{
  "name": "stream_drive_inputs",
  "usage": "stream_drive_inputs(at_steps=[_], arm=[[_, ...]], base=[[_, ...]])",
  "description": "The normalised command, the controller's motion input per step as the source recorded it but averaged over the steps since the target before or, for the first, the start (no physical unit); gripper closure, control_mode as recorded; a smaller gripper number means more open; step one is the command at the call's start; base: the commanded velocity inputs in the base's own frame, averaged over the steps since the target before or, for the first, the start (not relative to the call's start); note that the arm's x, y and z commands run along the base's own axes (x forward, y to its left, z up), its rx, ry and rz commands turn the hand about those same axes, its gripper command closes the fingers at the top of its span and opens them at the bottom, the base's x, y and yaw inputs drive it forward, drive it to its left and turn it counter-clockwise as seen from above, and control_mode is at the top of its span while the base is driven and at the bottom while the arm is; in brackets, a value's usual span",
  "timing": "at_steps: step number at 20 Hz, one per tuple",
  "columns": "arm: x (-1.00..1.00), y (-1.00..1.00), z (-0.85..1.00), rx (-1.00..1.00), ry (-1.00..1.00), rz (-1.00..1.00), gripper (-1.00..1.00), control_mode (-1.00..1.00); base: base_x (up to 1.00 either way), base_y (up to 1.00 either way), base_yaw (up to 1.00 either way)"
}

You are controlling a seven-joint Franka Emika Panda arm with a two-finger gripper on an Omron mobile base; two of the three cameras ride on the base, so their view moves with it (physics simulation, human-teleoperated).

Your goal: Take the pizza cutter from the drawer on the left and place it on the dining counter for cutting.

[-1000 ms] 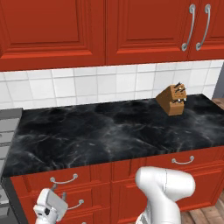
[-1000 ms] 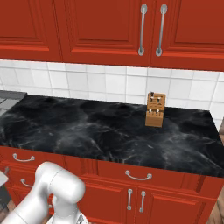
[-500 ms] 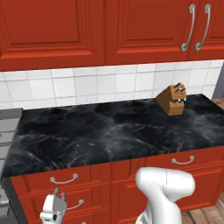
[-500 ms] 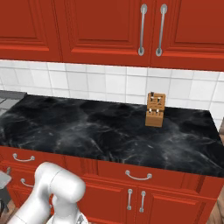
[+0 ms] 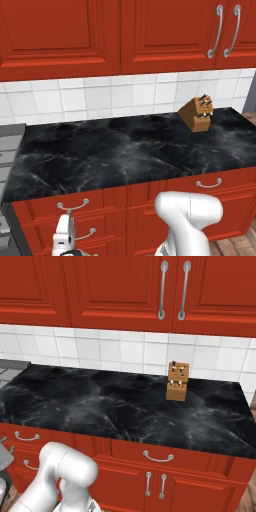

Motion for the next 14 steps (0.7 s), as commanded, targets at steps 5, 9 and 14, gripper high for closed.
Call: stream_drive_inputs(at_steps=[5,9,14], arm=[[0.28,-0.18,-0.14,0.02,0.07,0.17,-1.00,-1.00],[0.24,-0.09,-0.09,0.00,0.07,0.15,-1.00,-1.00],[0.26,0.00,-0.16,0.01,0.23,0.06,-1.00,-1.00]], base=[[0.00,0.00,0.00],[0.00,0.00,0.00],[0.00,0.00,0.00]])
